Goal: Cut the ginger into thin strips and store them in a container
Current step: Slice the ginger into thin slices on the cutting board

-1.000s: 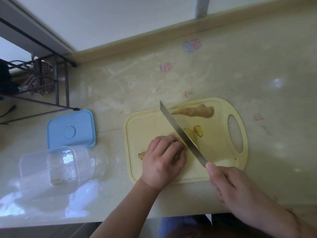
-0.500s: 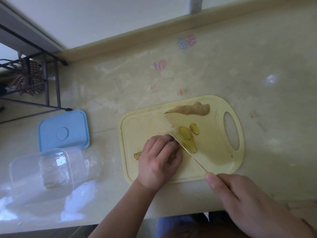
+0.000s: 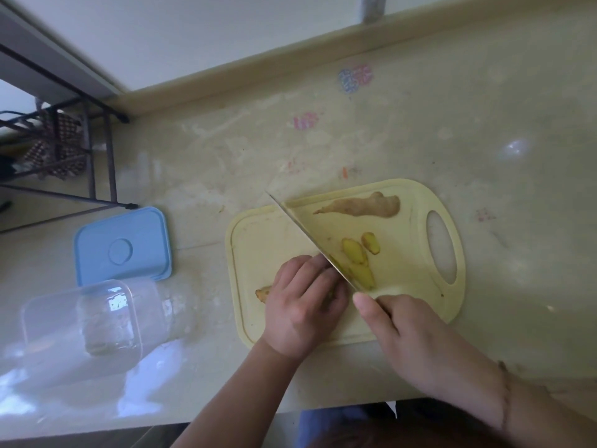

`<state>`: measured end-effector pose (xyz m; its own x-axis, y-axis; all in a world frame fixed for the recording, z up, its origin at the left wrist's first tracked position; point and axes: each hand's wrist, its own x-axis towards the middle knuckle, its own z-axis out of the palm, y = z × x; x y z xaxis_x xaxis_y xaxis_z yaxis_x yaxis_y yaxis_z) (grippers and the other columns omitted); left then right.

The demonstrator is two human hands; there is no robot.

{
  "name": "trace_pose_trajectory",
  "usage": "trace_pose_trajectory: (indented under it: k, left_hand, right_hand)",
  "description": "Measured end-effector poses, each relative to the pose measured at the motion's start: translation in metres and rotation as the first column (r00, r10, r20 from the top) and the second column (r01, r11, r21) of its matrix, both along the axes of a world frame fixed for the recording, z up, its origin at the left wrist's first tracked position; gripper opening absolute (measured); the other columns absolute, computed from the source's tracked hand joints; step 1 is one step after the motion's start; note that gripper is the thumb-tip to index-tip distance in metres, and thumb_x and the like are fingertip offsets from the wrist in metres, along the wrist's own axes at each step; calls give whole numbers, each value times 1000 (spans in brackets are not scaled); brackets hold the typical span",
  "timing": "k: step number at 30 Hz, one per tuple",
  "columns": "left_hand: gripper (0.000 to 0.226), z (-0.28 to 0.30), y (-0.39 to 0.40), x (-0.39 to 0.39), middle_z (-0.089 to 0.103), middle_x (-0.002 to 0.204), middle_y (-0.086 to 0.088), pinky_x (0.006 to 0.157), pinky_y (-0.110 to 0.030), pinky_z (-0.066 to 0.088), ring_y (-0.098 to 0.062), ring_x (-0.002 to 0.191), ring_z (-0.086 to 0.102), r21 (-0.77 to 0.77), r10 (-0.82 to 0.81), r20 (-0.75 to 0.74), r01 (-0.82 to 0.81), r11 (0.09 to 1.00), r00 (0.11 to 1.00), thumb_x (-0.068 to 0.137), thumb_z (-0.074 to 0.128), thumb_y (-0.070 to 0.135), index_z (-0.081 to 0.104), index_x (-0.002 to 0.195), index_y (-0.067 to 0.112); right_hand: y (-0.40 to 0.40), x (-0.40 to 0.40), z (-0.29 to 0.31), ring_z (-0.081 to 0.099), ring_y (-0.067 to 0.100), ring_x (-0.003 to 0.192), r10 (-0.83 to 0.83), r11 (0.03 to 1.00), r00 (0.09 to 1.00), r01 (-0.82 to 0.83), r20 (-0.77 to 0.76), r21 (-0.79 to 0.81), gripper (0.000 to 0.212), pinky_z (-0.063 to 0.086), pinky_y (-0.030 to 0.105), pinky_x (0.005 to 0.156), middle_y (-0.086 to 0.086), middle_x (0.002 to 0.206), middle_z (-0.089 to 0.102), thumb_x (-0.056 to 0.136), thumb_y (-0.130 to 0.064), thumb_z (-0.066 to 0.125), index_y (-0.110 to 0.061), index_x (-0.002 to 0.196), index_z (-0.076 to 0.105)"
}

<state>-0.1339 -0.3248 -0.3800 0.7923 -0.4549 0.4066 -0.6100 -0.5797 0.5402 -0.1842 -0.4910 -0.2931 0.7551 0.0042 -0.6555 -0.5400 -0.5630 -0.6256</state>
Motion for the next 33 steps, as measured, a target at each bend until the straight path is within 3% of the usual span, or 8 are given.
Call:
trace_pose_trajectory:
  k: [3,7,10,15,24,27,29,33]
  left_hand:
    - [9,0,1,1,72,99,-11,75,-39,55,-32,84,66,7,-9,1,9,1000,1000,80,81,5,76,87,1]
    - [7,-2,3,1,72,99,-10,75,-40,55,-31,84,66,25,-5,2,4,1000,1000,84,79,7,76,88,2]
    - [6,-1,1,0,72,99,-10,75,-39,55,-32,83,66,24,2,-5,-2,1000,1000,86,76,7,76,89,2]
    - [6,-2,2,1,72,99,-11,75,-40,55,-32,85,66,16,-8,1,8,1000,1000,86,75,5,76,90,1]
    - [8,-1,2,1,69,92,-11,71,-39,54,-29,80,65,13,21,-9,-20,1000,1000,84,77,9,74,84,1]
    - [10,0,1,-1,69,92,-11,71,-39,54,-27,80,64,2,26,-18,-26,1000,1000,84,78,9,74,85,0]
    - [10,0,1,0,70,92,-11,70,-40,54,-28,80,65,-7,30,-26,-31,1000,999,83,78,8,74,86,-1]
    - [9,-1,1,0,71,93,-11,71,-39,54,-30,80,66,-17,42,-32,-43,999,999,82,79,6,75,86,-1]
  right_hand:
    - [2,9,-7,49,6,46,-2,1000,1000,2,24,26,69,40,24,53,-4,46,46,77,-80,17,-20,62,49]
    - [-6,1,-4,44,6,45,-45,997,999,45,11,69,63,37,22,53,-14,40,44,79,-77,22,-20,58,39]
    - [-18,-22,0,39,10,46,-71,996,997,72,-18,58,67,35,25,55,-9,43,40,84,-79,21,-19,58,34]
    - [-7,-15,-5,48,8,49,-17,1000,1000,17,5,21,71,39,25,57,-15,48,52,82,-81,17,-19,59,42]
    - [-22,7,3,35,7,36,-62,990,997,68,-50,120,66,30,19,43,-8,40,32,79,-78,24,-15,63,35]
    - [-23,-4,9,32,8,38,-40,990,997,50,-71,132,66,27,22,49,-7,43,31,79,-79,25,-15,63,35]
    - [-20,-12,13,35,8,43,-17,996,998,23,-60,90,72,31,27,52,-6,46,37,79,-84,22,-16,62,37]
    - [-21,-24,17,43,6,43,-23,998,999,25,-47,51,92,38,22,52,-2,50,45,63,-106,11,-19,62,41]
